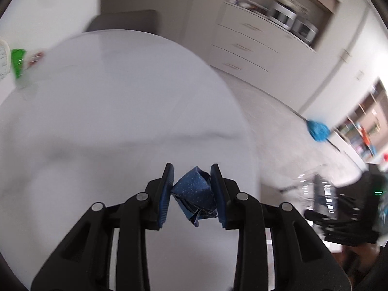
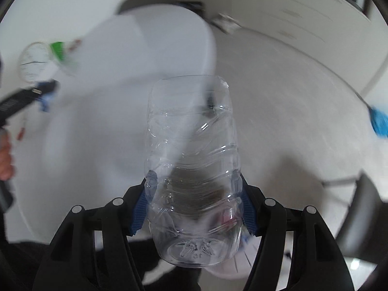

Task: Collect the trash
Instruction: 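Carry bottle and blue paper over the wastebasket and open both tools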

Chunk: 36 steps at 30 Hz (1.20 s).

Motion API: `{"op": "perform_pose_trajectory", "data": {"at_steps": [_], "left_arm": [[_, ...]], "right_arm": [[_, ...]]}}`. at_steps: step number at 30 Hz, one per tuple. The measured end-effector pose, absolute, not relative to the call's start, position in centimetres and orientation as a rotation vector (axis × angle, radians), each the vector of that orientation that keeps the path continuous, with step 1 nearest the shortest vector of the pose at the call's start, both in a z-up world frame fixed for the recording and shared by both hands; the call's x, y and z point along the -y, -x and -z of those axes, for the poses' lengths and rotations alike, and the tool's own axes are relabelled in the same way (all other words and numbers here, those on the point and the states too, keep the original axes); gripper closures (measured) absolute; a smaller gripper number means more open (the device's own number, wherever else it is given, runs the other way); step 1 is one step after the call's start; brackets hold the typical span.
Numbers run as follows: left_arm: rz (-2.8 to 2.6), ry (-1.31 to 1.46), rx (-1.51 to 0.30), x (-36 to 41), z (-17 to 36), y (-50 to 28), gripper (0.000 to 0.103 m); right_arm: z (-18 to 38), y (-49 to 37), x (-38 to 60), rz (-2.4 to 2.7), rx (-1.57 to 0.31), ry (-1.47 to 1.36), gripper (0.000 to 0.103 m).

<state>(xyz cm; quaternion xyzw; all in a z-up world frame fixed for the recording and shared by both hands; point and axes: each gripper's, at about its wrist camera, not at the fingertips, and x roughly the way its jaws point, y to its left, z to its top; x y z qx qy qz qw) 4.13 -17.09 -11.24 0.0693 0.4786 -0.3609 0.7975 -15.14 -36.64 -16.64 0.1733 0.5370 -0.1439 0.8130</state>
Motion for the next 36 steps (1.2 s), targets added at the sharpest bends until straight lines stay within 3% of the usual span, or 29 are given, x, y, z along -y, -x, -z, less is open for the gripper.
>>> {"op": "perform_pose_trajectory", "data": {"at_steps": [8,12,18,24,26,27,29,36], "left_arm": [[0.979,-0.34,-1.099,23.7,13.5,5.7,0.071],[1.031,-0.456,-1.11,26.4,15.3,9.2,0.071],[1.09,-0.55,-1.174,29.7,18.5,14.0,0.071],[1.183,-0.642,-1.25,33.3,23.1,17.7,0.07],[1.202,-0.688,-1.27,34.4,24.8,18.9,0.058],[1.207,-0.718,-1.29,35.0,26.0,19.7,0.041],[1.215,-0.754,-1.334,36.0,27.8,21.1,0.019],[1.196,-0.857,-1.428,36.8,32.2,24.4,0.01]], "right_arm": [[29.1,24.7,39.4,0.43,-1.289,-0.519,0.038],[34.1,26.6,39.8,0.458,-1.371,-0.554,0.016],[33.0,30.4,41.1,0.514,-1.324,-0.588,0.005],[29.5,34.5,43.1,0.62,-1.261,-0.587,0.003],[28.3,35.7,43.6,0.643,-1.237,-0.599,0.003],[28.0,36.0,43.7,0.65,-1.229,-0.601,0.003],[27.5,36.7,44.0,0.664,-1.219,-0.596,0.003],[28.7,38.0,45.1,0.688,-1.241,-0.599,0.003]]}}
